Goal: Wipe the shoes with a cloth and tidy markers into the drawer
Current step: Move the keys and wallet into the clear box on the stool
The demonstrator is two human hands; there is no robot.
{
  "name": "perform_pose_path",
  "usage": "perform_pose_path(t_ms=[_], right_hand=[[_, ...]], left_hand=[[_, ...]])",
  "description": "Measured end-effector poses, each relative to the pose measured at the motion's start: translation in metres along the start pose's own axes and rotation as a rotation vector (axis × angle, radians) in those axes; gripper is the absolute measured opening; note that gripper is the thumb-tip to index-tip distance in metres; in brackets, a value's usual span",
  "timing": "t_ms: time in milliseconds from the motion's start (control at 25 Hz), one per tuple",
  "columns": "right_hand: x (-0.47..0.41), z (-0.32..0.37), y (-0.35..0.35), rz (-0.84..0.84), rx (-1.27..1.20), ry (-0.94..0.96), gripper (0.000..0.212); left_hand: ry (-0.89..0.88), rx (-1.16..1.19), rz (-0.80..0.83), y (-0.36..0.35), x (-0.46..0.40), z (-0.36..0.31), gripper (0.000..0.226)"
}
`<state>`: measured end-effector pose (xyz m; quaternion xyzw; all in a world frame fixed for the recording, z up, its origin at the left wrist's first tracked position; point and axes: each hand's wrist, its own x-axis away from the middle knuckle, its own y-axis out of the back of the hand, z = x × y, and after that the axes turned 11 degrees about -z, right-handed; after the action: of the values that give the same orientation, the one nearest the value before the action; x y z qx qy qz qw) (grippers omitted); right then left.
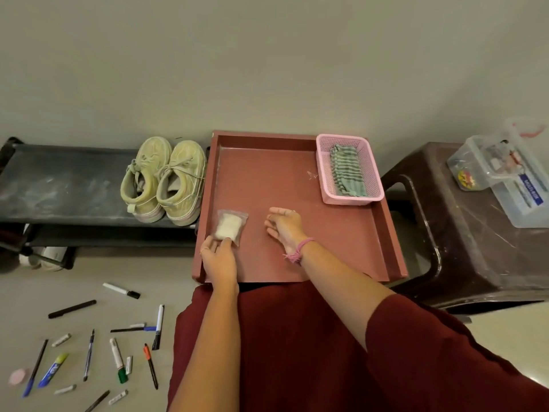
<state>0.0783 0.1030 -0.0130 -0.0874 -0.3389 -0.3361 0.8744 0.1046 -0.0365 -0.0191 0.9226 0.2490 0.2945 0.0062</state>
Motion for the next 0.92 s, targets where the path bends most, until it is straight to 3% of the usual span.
perform_pose_path(t_ms=[280,360,440,520,640,800,920], right_hand=[[-0.022,-0.006,-0.052,0.129,0.323,0.076,0.051],[-0.025,-0.007,-0.057,0.111,0.402,0.133,0.042],[-0.028,-0.007,-0.057,0.146,0.452,0.140,0.007],[-0.027,-0.005,-0.052,0.195,0.490,0.117,0.013],[-0.020,-0.002,-0.040,0.214,0.409,0.037,0.007],[0.001,0.007,-0.009,0.241,0.164,-0.079,0.011],[0.022,0.020,0.020,0.233,0.006,-0.077,0.012]], left_hand=[[0.102,0.079,-0.044,-0.015,-0.008,0.006,0.050],[0.171,0.114,-0.039,-0.018,-0.013,0.007,0.046],[0.214,0.165,-0.037,-0.019,-0.016,0.010,0.036],[0.241,0.239,-0.043,-0.018,-0.016,0.010,0.025],[0.332,0.394,0.029,-0.016,-0.012,0.006,0.024],[0.309,0.461,0.207,-0.010,0.001,-0.003,0.016],[0.244,0.462,0.266,-0.006,0.022,-0.009,0.036]])
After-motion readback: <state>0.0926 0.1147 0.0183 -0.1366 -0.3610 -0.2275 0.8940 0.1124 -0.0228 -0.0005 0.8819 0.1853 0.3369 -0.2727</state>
